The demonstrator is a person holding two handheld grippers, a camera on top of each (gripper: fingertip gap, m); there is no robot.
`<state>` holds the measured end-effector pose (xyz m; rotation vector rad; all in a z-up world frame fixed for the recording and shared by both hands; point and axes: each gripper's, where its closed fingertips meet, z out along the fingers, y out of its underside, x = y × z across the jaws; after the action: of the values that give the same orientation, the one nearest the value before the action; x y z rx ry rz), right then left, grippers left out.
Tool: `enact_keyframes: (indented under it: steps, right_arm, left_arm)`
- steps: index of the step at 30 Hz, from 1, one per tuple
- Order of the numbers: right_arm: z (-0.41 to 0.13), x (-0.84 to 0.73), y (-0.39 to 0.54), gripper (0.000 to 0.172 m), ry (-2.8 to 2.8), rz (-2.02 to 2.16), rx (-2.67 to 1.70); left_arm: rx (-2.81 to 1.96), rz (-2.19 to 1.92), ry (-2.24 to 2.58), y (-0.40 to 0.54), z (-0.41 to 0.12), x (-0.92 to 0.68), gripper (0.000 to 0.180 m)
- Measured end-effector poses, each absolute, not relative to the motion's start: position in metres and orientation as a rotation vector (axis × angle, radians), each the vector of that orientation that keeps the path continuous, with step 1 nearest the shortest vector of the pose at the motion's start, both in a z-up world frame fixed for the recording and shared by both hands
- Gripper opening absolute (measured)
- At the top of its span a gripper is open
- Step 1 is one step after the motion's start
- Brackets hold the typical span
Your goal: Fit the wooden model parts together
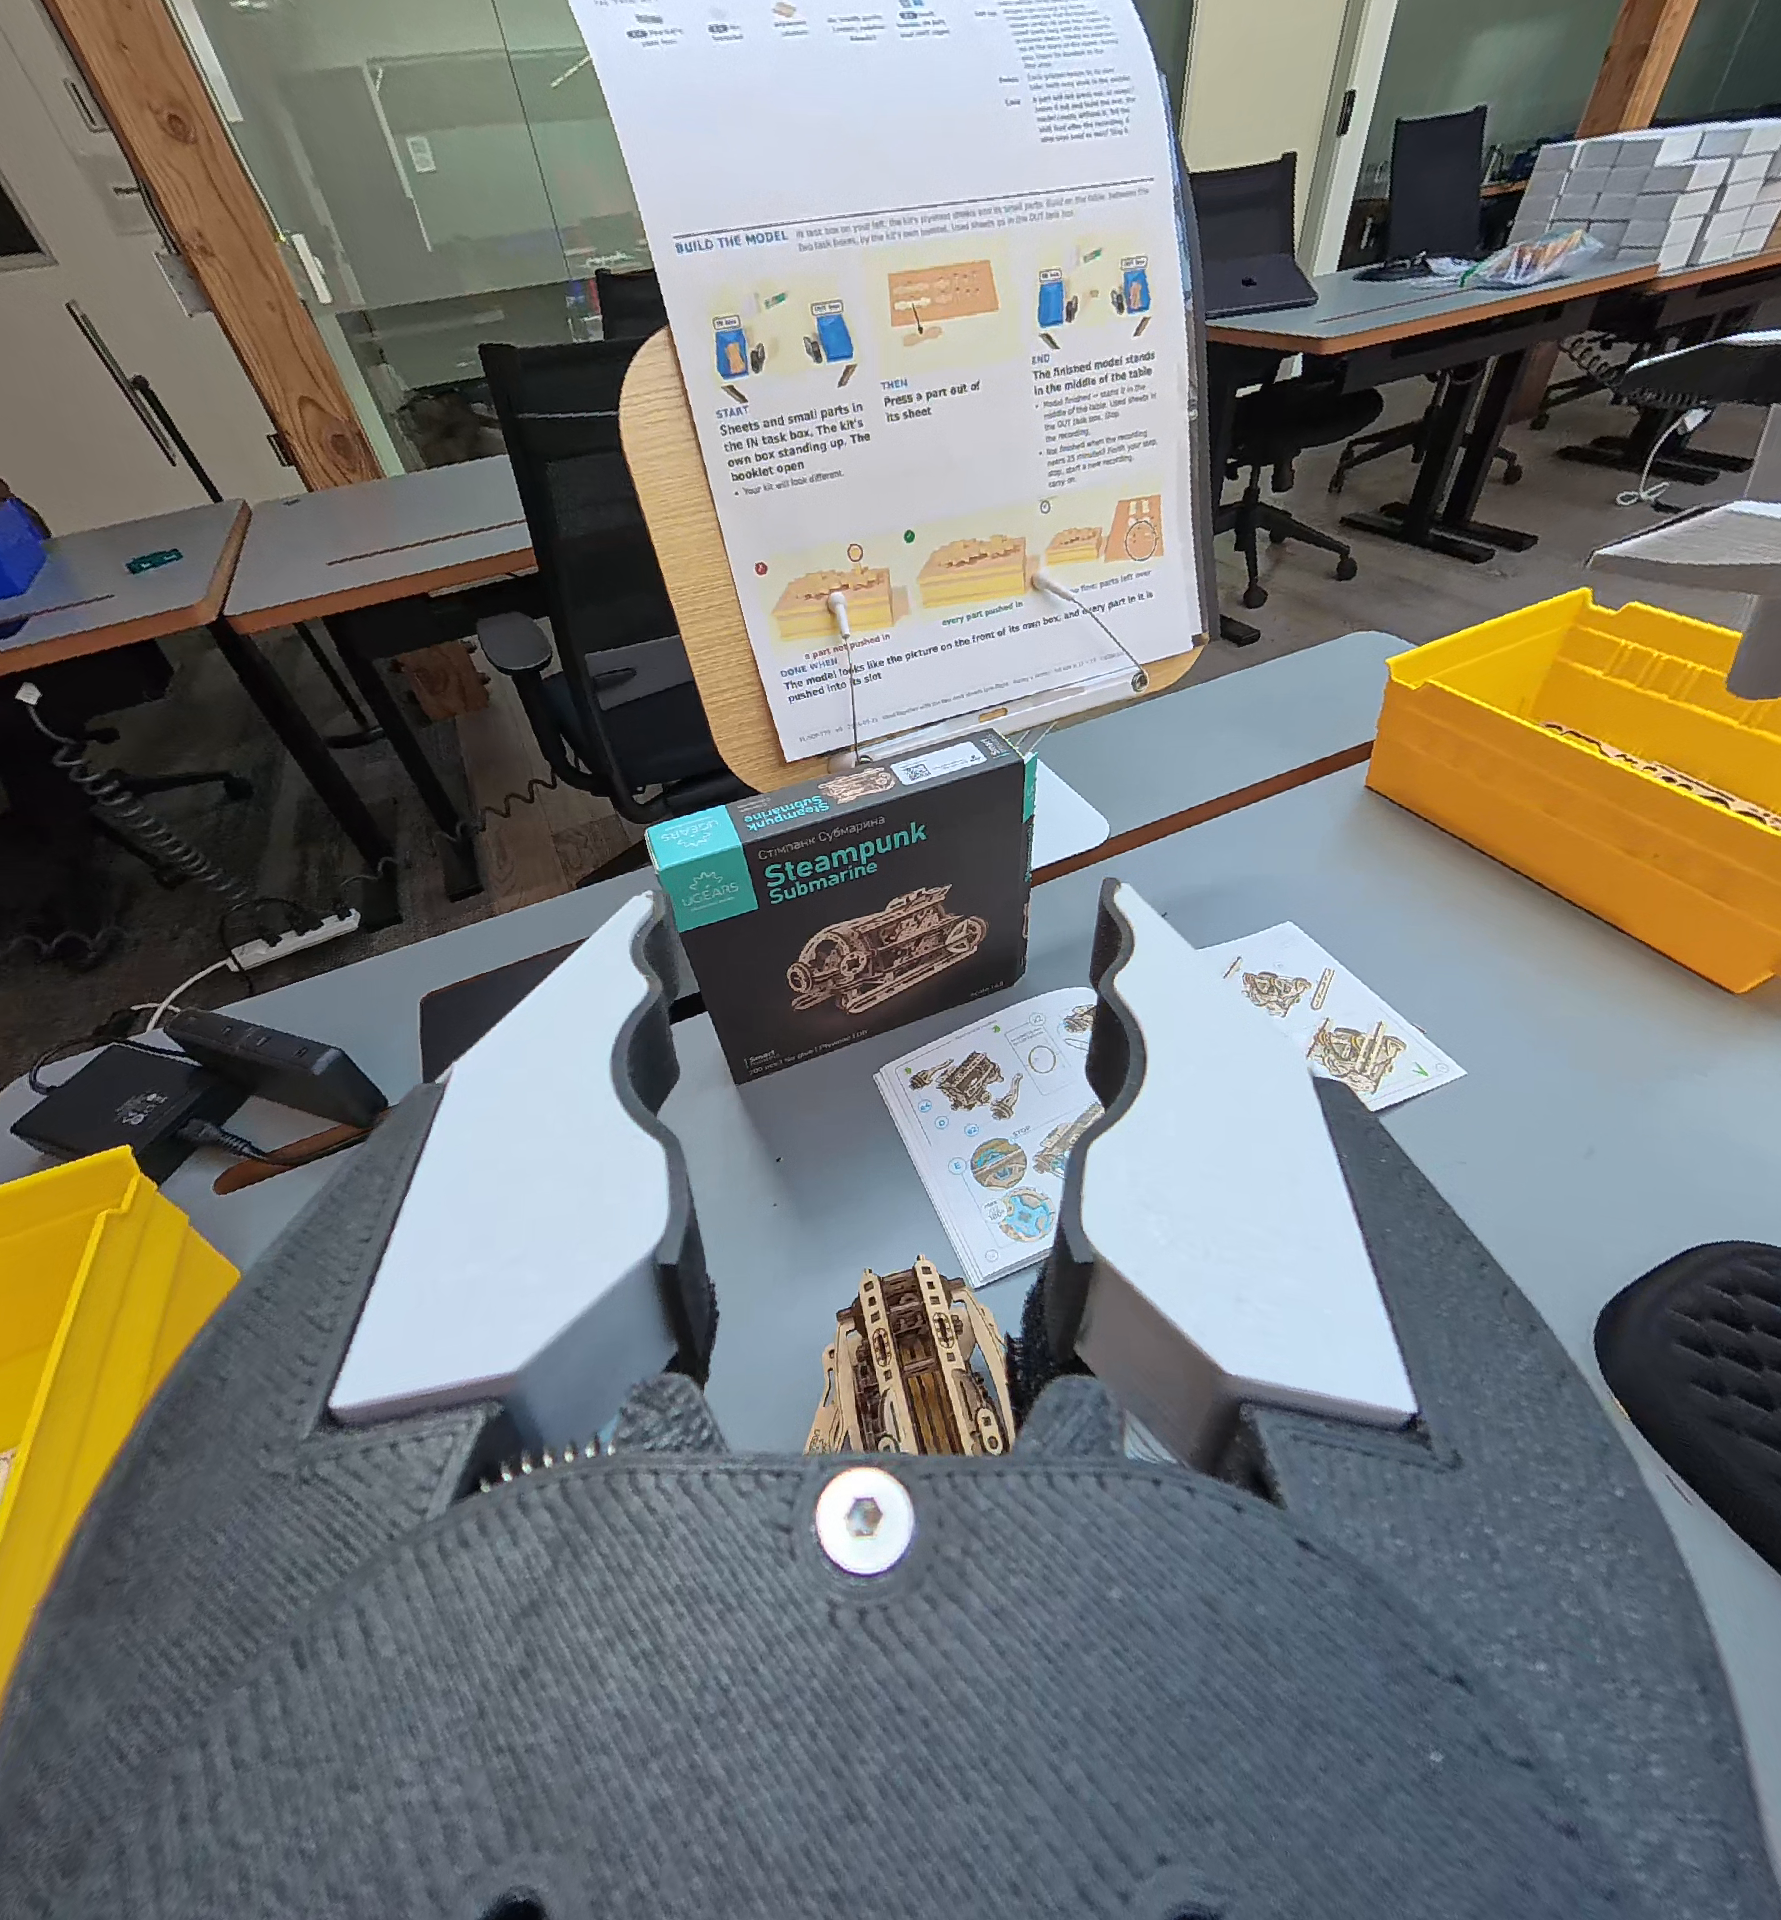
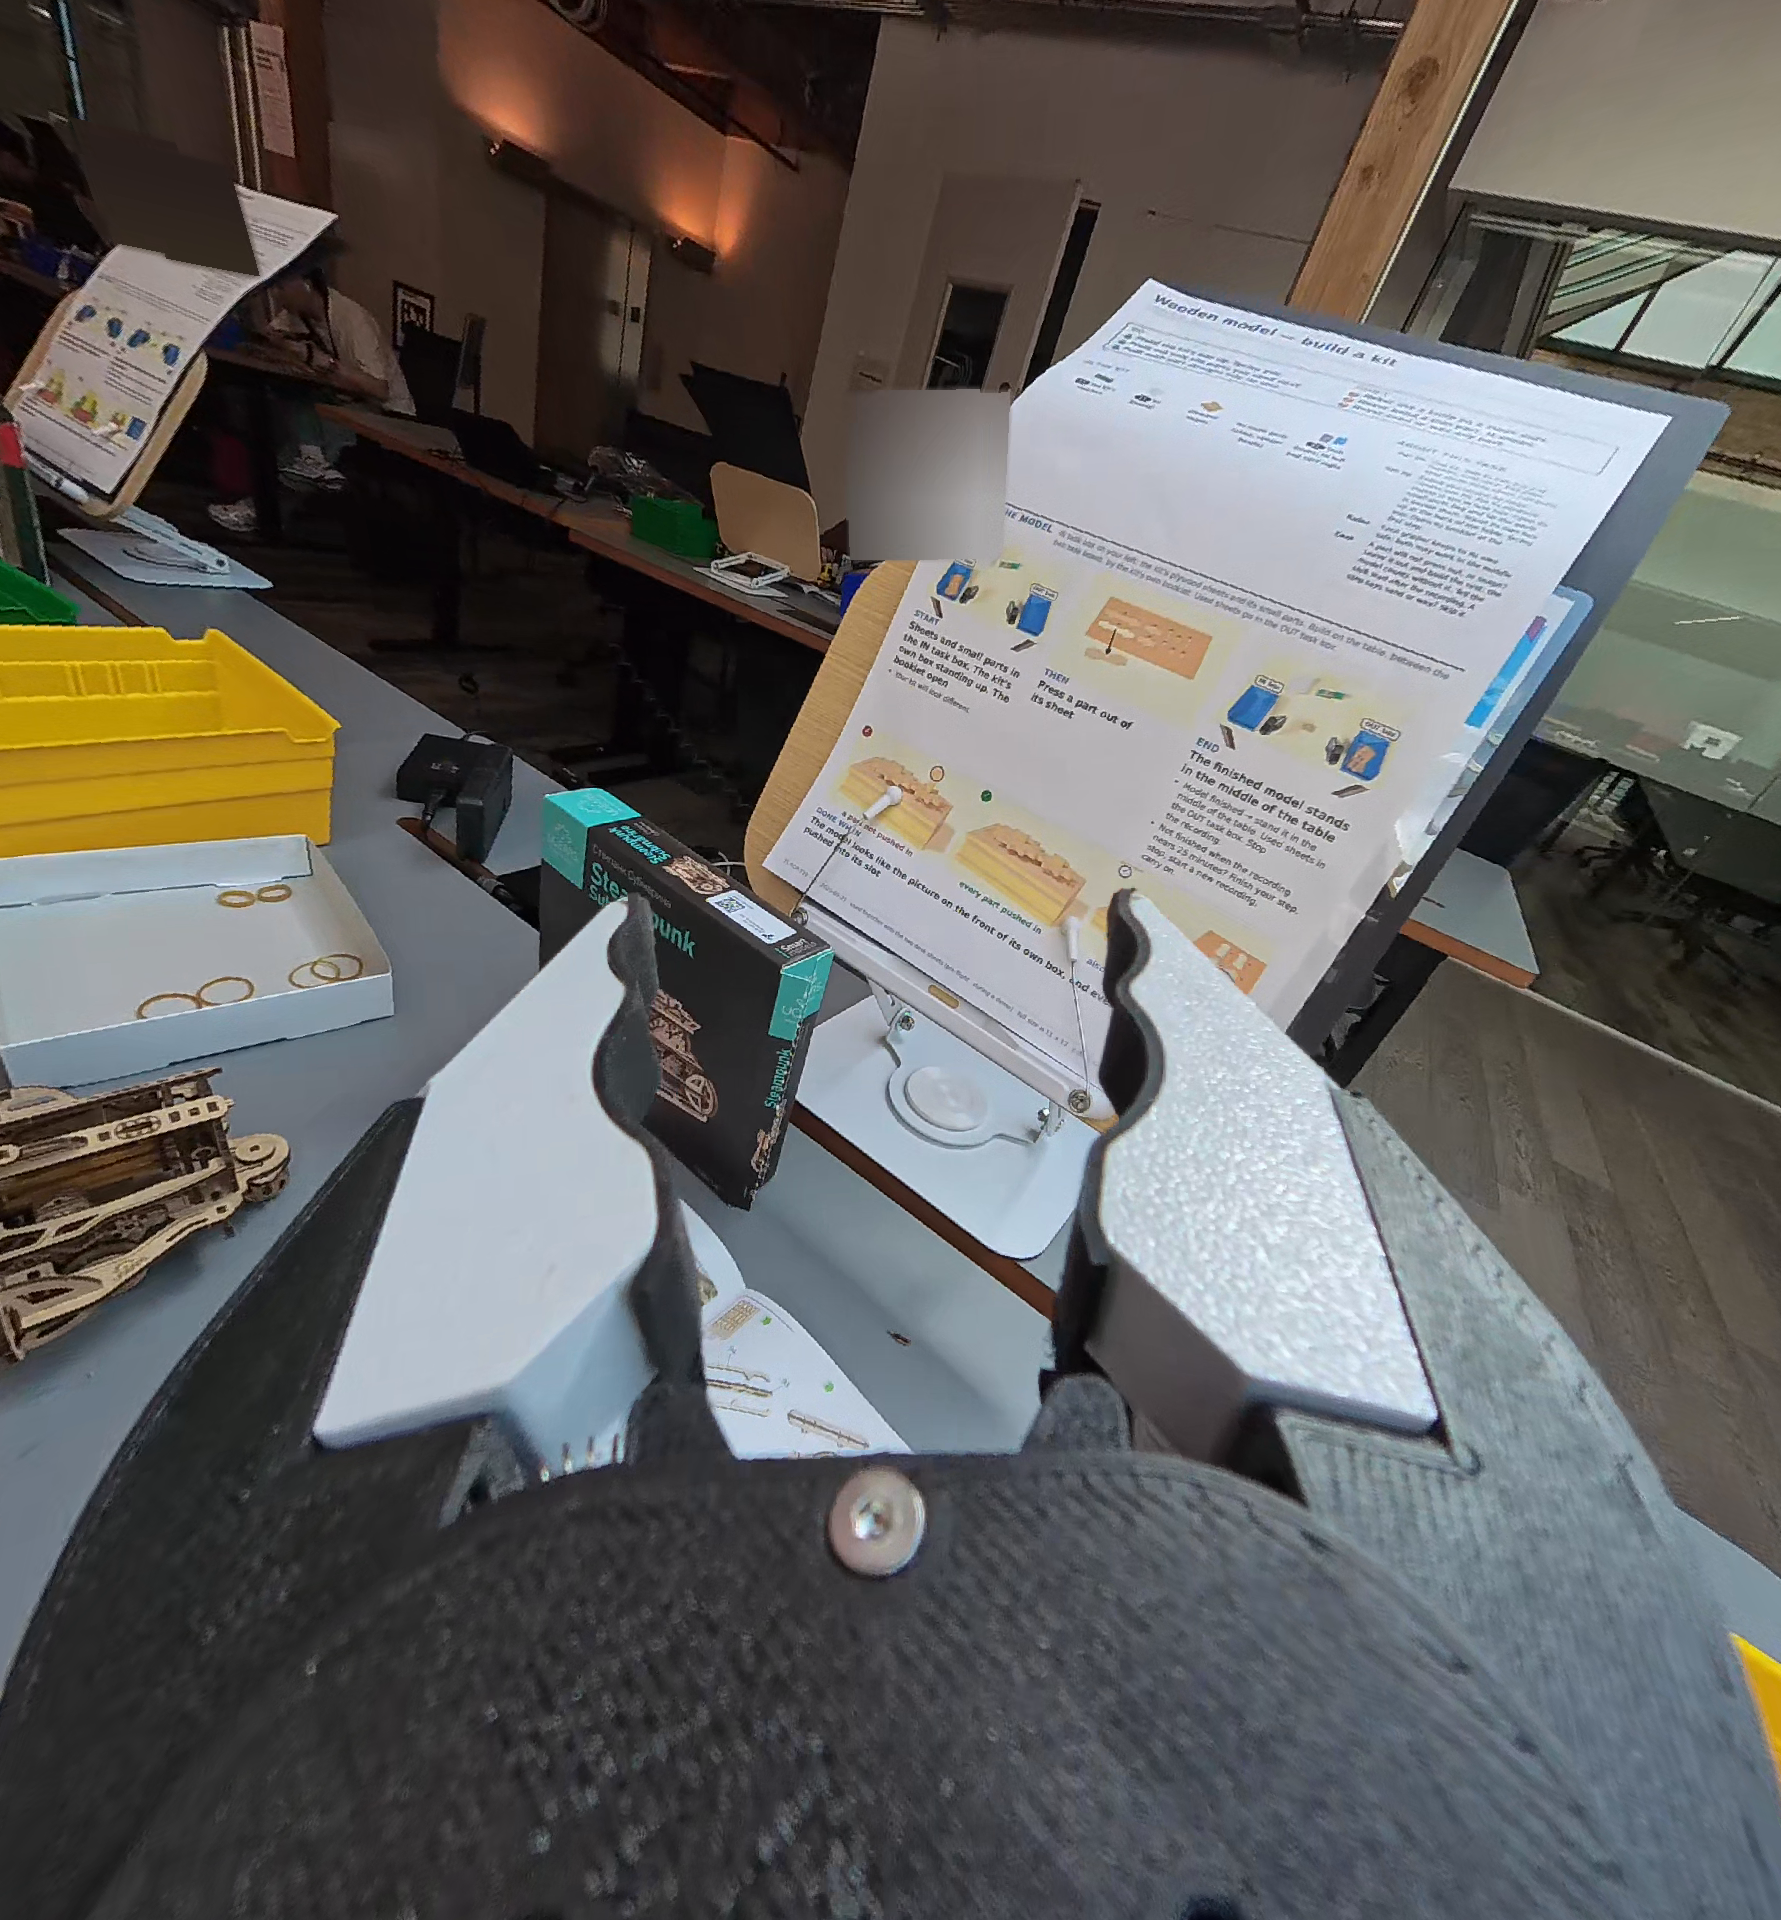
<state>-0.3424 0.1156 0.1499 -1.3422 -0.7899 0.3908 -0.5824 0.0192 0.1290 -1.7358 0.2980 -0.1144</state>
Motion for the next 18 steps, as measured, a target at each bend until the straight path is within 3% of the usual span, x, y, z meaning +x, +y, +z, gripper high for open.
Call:
enact_keyframes:
  steps: [7, 13, 18]
  right_arm:
    - [0.159, -0.352, 0.099, 0.088, -0.749, 0.743, -1.327]
    - [0.161, -0.346, 0.098, 0.072, -0.737, 0.725, -1.333]
    - [0.157, -0.351, 0.096, 0.078, -0.781, 0.704, -1.332]
  left_arm:
    - [-1.771, -0.086, 0.293, 0.014, 0.126, -0.586, 0.083]
    - [-1.781, -0.088, 0.305, 0.013, 0.124, -0.584, 0.083]
    - [-1.800, -0.085, 0.320, 0.014, 0.120, -0.581, 0.082]
